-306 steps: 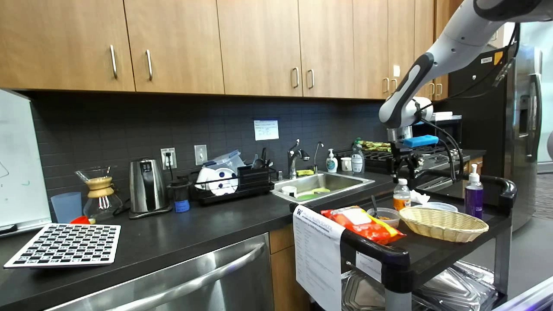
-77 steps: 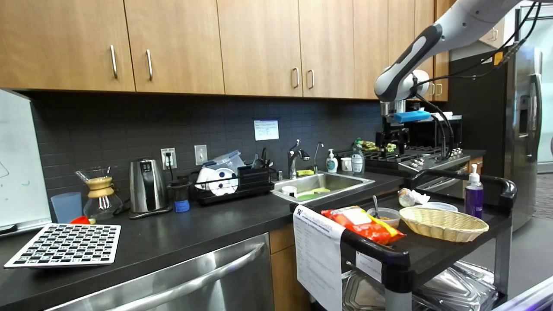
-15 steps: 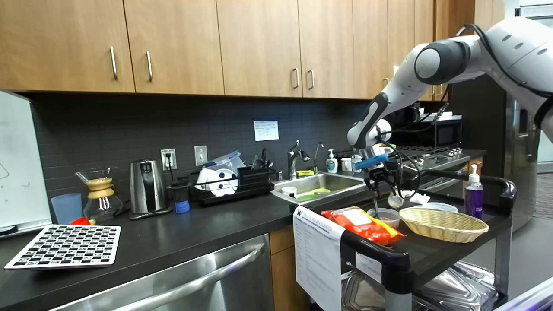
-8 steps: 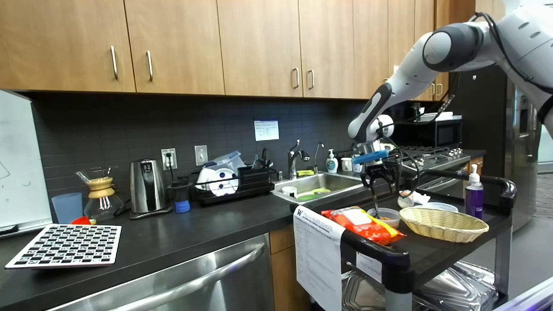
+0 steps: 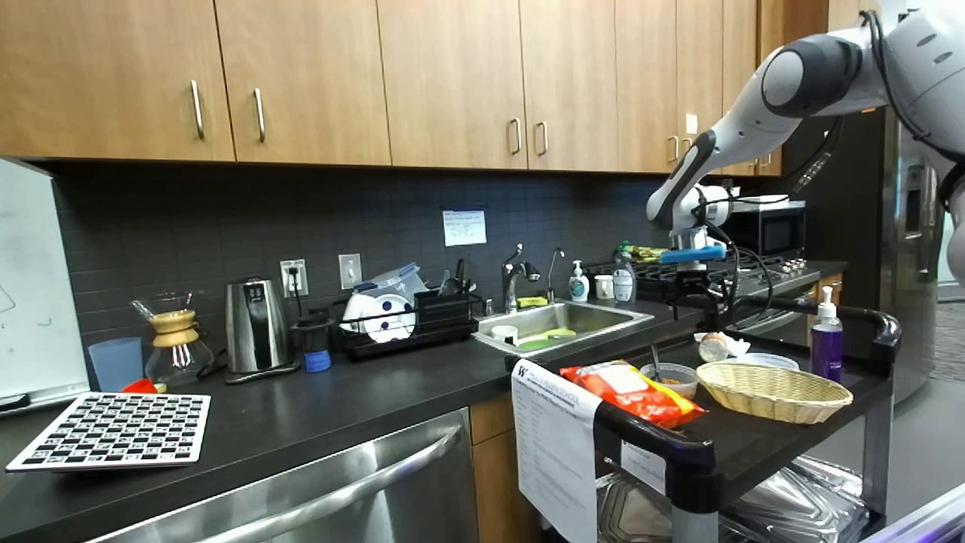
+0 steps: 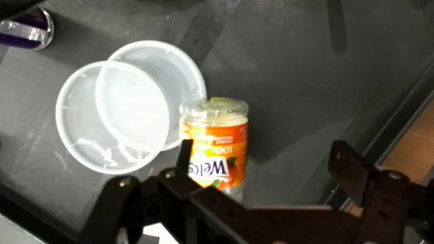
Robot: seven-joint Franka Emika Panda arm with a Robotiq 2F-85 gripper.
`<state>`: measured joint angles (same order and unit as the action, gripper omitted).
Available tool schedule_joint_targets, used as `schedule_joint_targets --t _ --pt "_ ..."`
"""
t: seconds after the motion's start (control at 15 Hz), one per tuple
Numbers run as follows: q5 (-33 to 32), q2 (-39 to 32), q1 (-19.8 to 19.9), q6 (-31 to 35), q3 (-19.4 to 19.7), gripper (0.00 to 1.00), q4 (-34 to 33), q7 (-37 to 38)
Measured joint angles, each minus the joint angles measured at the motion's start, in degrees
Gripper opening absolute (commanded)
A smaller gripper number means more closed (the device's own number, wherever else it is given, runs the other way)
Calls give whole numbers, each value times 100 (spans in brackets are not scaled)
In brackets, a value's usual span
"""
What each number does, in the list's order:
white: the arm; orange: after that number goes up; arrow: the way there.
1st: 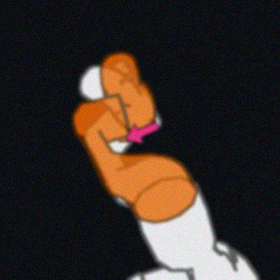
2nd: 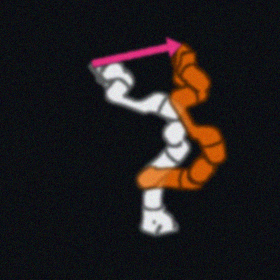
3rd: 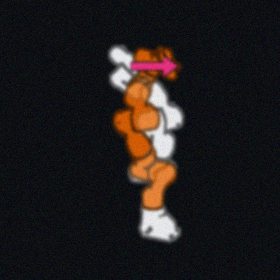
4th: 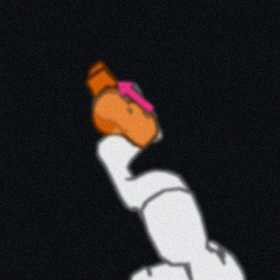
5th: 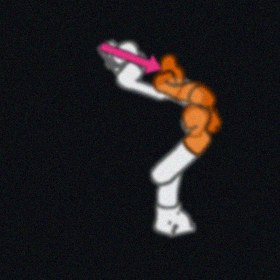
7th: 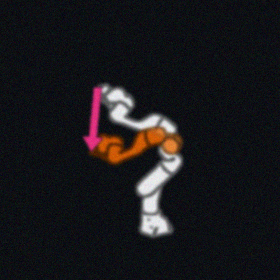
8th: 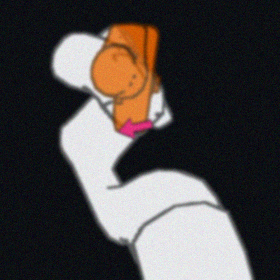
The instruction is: Pick up the bottle with the orange label then set it back down on the service trolley.
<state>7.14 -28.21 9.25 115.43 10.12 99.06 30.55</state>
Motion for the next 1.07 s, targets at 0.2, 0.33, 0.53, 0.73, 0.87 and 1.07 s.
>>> schedule_joint_targets --t 0.2,0.33,0.53,0.73,0.87,1.07 --pt "131 -31 290 -152 20 100 -139 -603" --pt "238 -99 434 -322 24 100 -304 -878" --pt "432 -300 597 -549 23 100 -621 -1200" --pt "587 -619 674 -741 10 100 -1002 -1335" --pt "654 -901 692 -851 5 100 -1284 -1335" --pt "710 -1371 735 -1000 5 100 -1721 -1291"
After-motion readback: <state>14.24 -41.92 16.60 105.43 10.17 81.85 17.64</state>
